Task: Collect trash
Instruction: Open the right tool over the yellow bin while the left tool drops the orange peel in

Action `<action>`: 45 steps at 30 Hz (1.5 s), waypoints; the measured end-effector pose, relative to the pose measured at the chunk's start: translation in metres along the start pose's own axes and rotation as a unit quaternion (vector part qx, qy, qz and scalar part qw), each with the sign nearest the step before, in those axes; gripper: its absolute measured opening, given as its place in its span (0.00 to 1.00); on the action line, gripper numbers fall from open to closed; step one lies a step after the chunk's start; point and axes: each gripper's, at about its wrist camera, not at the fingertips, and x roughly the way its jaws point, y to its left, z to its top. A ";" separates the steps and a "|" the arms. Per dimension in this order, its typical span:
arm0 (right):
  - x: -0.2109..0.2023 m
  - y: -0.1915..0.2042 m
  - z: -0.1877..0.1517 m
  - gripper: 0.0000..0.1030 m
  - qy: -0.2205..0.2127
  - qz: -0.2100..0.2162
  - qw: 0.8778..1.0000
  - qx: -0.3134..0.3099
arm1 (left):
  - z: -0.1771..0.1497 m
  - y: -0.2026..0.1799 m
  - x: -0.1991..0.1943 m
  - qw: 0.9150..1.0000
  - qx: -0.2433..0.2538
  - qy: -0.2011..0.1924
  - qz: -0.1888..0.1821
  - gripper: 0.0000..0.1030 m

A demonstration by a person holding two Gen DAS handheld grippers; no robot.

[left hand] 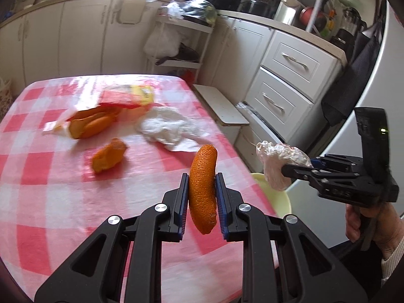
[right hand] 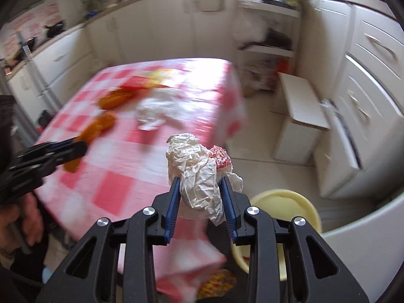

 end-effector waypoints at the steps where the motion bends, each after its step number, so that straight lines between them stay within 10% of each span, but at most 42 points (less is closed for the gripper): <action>1: 0.001 -0.007 -0.002 0.33 0.003 -0.015 1.000 0.007 | 0.000 -0.005 0.003 1.000 0.003 0.002 -0.004 0.19; 28: 0.023 -0.101 -0.041 0.45 0.064 -0.111 0.987 0.100 | 0.032 -0.167 0.146 0.990 0.058 0.083 -0.097 0.19; 35: 0.018 -0.127 -0.051 0.48 0.069 -0.133 0.978 0.148 | 0.029 -0.174 0.172 0.988 0.047 0.112 -0.098 0.51; 45: 0.016 -0.111 -0.044 0.56 0.054 -0.137 0.983 0.111 | 0.029 -0.156 0.143 0.994 0.046 0.078 -0.063 0.63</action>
